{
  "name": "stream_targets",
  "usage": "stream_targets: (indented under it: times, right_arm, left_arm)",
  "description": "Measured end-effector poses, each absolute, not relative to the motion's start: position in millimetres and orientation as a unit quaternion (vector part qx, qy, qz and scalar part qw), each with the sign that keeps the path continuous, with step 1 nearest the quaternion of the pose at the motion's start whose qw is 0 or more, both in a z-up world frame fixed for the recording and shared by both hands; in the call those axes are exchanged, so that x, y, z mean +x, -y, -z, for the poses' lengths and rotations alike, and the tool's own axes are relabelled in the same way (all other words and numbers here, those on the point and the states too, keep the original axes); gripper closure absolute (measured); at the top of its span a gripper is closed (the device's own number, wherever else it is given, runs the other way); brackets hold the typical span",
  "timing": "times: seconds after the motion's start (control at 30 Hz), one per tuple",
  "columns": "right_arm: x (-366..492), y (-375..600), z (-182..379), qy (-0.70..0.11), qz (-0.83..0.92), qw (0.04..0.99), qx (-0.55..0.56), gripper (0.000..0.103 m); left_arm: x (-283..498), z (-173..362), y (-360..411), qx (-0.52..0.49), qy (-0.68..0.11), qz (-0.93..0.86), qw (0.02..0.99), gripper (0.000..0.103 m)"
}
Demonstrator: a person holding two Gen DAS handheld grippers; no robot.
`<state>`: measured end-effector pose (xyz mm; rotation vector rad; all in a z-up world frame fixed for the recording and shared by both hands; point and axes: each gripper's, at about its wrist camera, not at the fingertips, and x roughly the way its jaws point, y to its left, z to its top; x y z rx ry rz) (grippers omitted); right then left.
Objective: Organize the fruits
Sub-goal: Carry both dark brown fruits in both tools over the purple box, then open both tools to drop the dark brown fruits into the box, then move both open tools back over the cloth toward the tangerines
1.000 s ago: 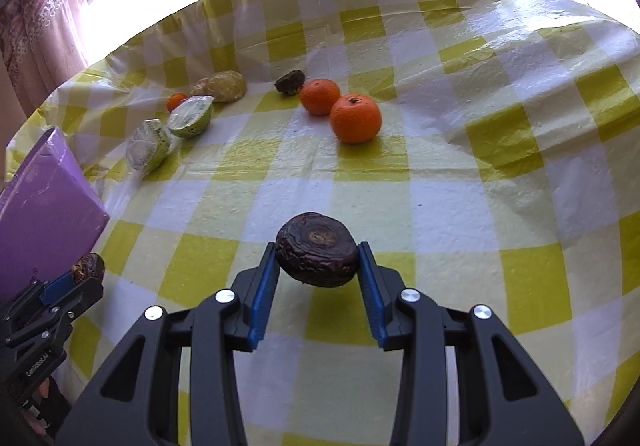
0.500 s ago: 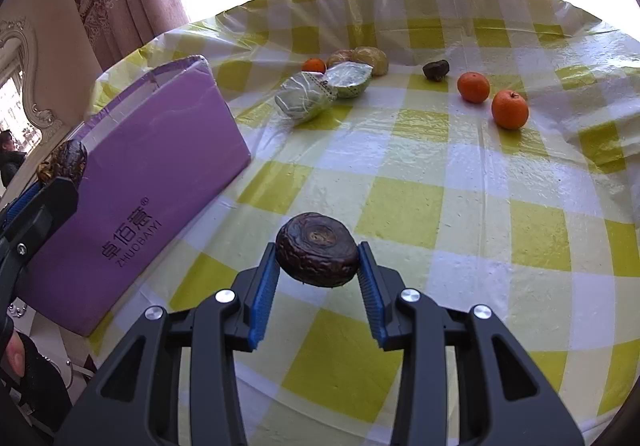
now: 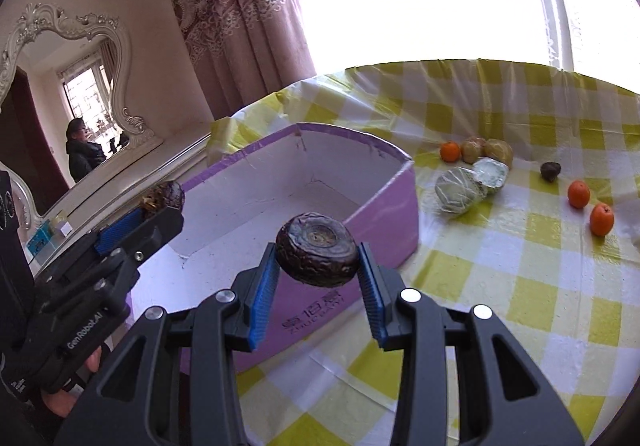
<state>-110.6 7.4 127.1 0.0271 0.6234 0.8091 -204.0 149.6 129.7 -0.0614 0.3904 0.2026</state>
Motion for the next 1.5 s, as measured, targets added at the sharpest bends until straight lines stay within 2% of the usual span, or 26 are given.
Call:
stream_targets:
  times: [0.33, 0.57, 0.73, 0.93, 1.07, 1.1, 1.13, 1.2, 1.23, 1.27, 1.4, 1.5]
  right_arm:
    - [-110, -106, -112, -0.334, -0.403, 0.848, -0.086, 0.063]
    - [-114, -128, -96, -0.333, -0.362, 0.855, -0.167, 0.062]
    - [-115, -125, -94, -0.322, -0.368, 0.855, -0.172, 0.059]
    - [-117, -117, -94, -0.306, -0.368, 0.862, -0.169, 0.058]
    - [-115, -111, -96, -0.302, -0.362, 0.867, -0.162, 0.053]
    - [-114, -110, -96, -0.304, -0.363, 0.867, -0.156, 0.053]
    - [-113, -109, -97, -0.304, -0.363, 0.868, -0.152, 0.053]
    - [-112, -105, -99, -0.304, -0.362, 0.87, -0.142, 0.046]
    - [-111, -104, -99, -0.308, -0.365, 0.868, -0.135, 0.028]
    - [-111, -102, -100, -0.307, -0.377, 0.864, -0.127, 0.023]
    - [-118, -98, -105, -0.293, -0.389, 0.866, -0.117, 0.022]
    - [-124, -82, -116, -0.257, -0.398, 0.876, -0.092, 0.022]
  left_arm:
    - [-202, -105, -207, -0.07, -0.27, -0.168, 0.945, 0.068]
    - [-194, -91, -217, -0.072, -0.312, -0.178, 0.931, 0.068]
    - [-189, -88, -218, -0.065, -0.322, -0.195, 0.924, 0.066]
    - [-187, -87, -215, -0.061, -0.323, -0.212, 0.92, 0.056]
    - [-187, -89, -215, -0.06, -0.319, -0.224, 0.919, 0.05]
    - [-188, -90, -215, -0.057, -0.315, -0.233, 0.918, 0.044]
    - [-190, -92, -215, -0.05, -0.309, -0.256, 0.915, 0.029]
    - [-196, -96, -217, -0.042, -0.287, -0.297, 0.91, 0.017]
    - [-198, -97, -220, -0.043, -0.281, -0.305, 0.909, 0.017]
    - [-199, -98, -223, -0.049, -0.28, -0.302, 0.91, 0.017]
    - [-203, -103, -226, -0.067, -0.276, -0.301, 0.91, 0.016]
    - [-215, -120, -215, -0.064, -0.223, -0.306, 0.923, 0.016]
